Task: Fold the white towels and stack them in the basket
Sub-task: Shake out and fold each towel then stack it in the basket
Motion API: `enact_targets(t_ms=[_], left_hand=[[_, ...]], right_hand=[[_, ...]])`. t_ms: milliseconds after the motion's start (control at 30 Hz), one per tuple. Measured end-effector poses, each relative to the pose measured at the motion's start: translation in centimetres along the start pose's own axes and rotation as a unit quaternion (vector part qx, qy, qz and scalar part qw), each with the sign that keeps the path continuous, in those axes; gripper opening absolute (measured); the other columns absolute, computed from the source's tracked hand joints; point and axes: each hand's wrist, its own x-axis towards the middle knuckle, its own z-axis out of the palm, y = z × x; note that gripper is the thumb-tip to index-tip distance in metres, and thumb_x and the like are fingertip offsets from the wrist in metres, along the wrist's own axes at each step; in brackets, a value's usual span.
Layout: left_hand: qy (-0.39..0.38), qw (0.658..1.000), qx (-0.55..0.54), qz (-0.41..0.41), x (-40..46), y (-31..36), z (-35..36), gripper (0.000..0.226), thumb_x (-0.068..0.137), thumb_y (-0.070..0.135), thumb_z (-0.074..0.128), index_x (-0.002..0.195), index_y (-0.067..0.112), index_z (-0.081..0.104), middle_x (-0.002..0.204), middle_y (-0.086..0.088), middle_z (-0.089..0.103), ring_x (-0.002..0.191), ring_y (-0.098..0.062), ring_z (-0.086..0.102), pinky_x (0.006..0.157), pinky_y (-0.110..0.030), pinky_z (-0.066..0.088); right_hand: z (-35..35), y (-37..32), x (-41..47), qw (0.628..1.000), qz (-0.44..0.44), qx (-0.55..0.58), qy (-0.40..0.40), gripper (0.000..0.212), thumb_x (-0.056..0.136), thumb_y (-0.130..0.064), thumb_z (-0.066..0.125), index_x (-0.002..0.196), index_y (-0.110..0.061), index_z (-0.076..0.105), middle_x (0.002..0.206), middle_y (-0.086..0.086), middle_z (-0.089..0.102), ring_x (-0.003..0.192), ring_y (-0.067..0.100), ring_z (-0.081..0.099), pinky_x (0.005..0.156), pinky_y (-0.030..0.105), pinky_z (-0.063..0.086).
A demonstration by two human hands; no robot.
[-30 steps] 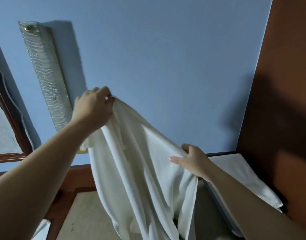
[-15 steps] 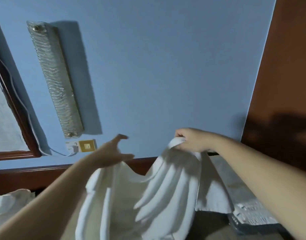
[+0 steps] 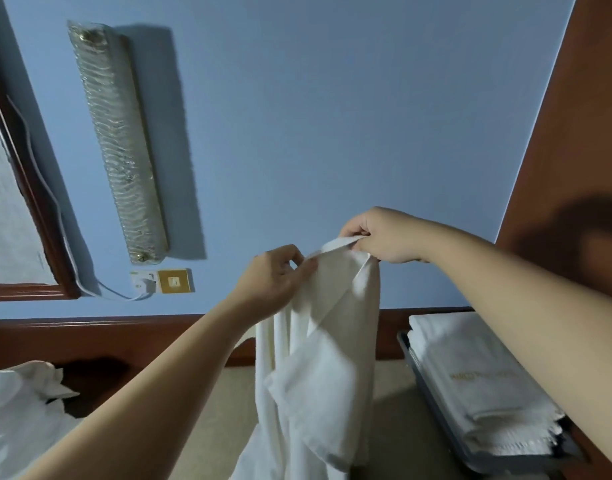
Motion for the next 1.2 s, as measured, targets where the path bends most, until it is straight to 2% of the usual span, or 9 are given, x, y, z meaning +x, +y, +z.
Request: enact_targets(t_ms=[100,200,333,467,600,700,900,1067,1200], left_hand=[[-0.021,0.999,-0.038,0.01,0.5,0.8,-0.2,0.038,0.099,0.043,0.065,0.07,0.022,0.055,0.053,0.011,0.043,0.053,-0.009,0.041,0.054,-0.025,0.033],[-0.015,0.998,-0.068,0.01,0.9,1.7,-0.3,0.04,0.097,0.043,0.062,0.063,0.026,0.052,0.058,0.011,0.043,0.058,-0.012,0.041,0.059,-0.031,0.033],[0.04,0.999,-0.025,0.014,2.3,2.4,-1.2,0.035,0.102,0.04,0.059,0.073,0.022,0.056,0.057,0.008,0.047,0.057,-0.016,0.045,0.06,-0.034,0.04],[0.113,0.992,0.05,0.023,3.9,2.2,-3.7,0.033,0.102,0.045,0.057,0.075,0.026,0.054,0.058,0.005,0.053,0.062,-0.022,0.053,0.062,-0.036,0.041],[0.175,0.981,0.083,-0.023,5.0,0.4,-8.0,0.032,0.102,0.044,0.057,0.086,0.017,0.062,0.073,-0.006,0.063,0.074,-0.033,0.062,0.068,-0.038,0.049],[0.166,0.977,0.127,-0.038,5.3,-1.5,-10.1,0.033,0.103,0.044,0.056,0.087,0.017,0.062,0.074,-0.008,0.063,0.074,-0.034,0.061,0.066,-0.037,0.041],[0.155,0.973,0.155,-0.066,5.2,-3.3,-11.3,0.034,0.102,0.045,0.055,0.082,0.018,0.061,0.071,-0.008,0.063,0.07,-0.029,0.059,0.062,-0.037,0.039],[0.134,0.974,0.174,-0.053,5.0,-4.1,-11.4,0.033,0.103,0.046,0.055,0.086,0.019,0.063,0.074,-0.01,0.064,0.071,-0.029,0.06,0.064,-0.038,0.042],[0.125,0.974,0.183,-0.052,4.6,-4.5,-11.5,0.034,0.104,0.048,0.054,0.086,0.02,0.061,0.072,-0.012,0.063,0.068,-0.027,0.059,0.061,-0.034,0.041]], right_hand=[[1.1,1.0,-0.6,0.999,0.007,-0.026,0.034,0.039,0.092,0.0,0.046,0.091,-0.029,0.072,0.089,0.0,0.071,0.081,0.024,0.063,0.068,0.037,0.049],[2.8,1.8,-1.4,0.997,0.016,-0.005,0.069,0.047,0.086,0.006,0.042,0.099,-0.028,0.072,0.095,-0.007,0.071,0.088,0.017,0.065,0.071,0.033,0.049],[5.5,3.6,-2.3,0.991,0.03,-0.026,0.126,0.027,0.086,-0.002,0.048,0.087,-0.021,0.066,0.082,0.001,0.067,0.078,0.022,0.064,0.061,0.034,0.044],[6.7,7.7,-3.3,0.984,0.116,-0.028,0.13,0.018,0.077,-0.001,0.048,0.068,-0.017,0.049,0.071,0.001,0.057,0.07,0.025,0.053,0.055,0.033,0.032],[4.5,10.7,-5.0,0.988,0.125,-0.014,0.093,0.017,0.089,-0.019,0.073,0.077,-0.028,0.064,0.079,-0.007,0.068,0.077,0.018,0.064,0.061,0.029,0.041],[2.0,10.9,-5.4,0.989,0.106,-0.008,0.105,0.016,0.087,-0.034,0.082,0.085,-0.034,0.066,0.086,-0.01,0.071,0.077,0.009,0.066,0.062,0.028,0.047],[-2.6,9.8,-4.3,0.985,0.059,-0.146,0.064,0.019,0.092,-0.032,0.074,0.075,-0.028,0.067,0.074,-0.004,0.068,0.068,0.016,0.06,0.063,0.033,0.045],[-4.7,10.1,-3.8,0.981,0.082,-0.121,0.129,0.006,0.094,-0.029,0.074,0.09,-0.031,0.07,0.096,-0.003,0.072,0.092,0.021,0.066,0.086,0.04,0.055],[-5.3,10.5,-3.5,0.979,0.091,-0.088,0.159,0.008,0.094,-0.028,0.075,0.089,-0.029,0.07,0.098,-0.001,0.073,0.095,0.023,0.066,0.087,0.039,0.052]])
